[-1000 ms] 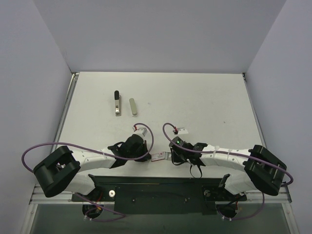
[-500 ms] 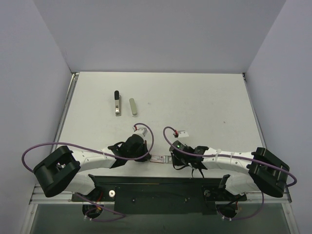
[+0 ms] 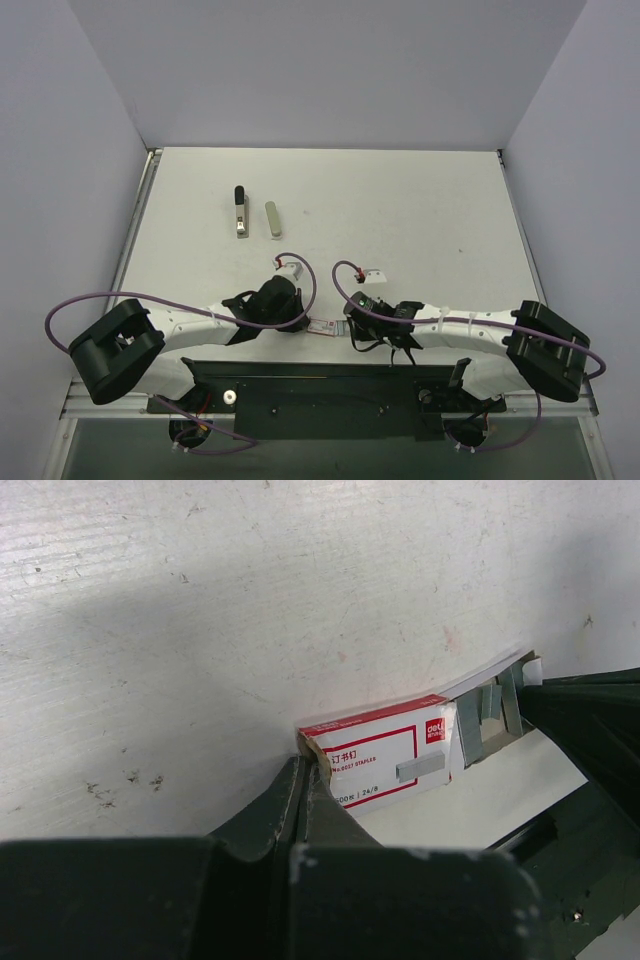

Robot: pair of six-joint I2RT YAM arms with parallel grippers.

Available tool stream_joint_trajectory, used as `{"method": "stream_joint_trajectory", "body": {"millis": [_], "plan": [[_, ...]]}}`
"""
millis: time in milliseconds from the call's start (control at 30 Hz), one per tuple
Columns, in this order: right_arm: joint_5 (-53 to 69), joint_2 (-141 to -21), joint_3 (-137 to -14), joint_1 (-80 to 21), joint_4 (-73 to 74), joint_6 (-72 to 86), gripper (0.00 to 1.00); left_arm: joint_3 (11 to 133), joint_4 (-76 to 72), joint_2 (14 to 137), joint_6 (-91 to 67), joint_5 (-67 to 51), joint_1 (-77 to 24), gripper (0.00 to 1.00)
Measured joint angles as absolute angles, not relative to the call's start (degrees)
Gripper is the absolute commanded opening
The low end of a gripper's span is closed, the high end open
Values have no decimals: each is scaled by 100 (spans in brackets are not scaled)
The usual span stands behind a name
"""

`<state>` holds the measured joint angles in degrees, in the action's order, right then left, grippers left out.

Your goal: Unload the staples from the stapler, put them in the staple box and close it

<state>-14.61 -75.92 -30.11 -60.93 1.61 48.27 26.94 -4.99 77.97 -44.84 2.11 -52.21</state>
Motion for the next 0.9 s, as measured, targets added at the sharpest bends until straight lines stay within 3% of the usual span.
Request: {"method": "stream_joint_trajectory", "body": {"millis": [900], "plan": [[-1660,-8082,-3426,-6139,228,5092,0,2716,-563,7861,-4593,248,-5474,0]]}}
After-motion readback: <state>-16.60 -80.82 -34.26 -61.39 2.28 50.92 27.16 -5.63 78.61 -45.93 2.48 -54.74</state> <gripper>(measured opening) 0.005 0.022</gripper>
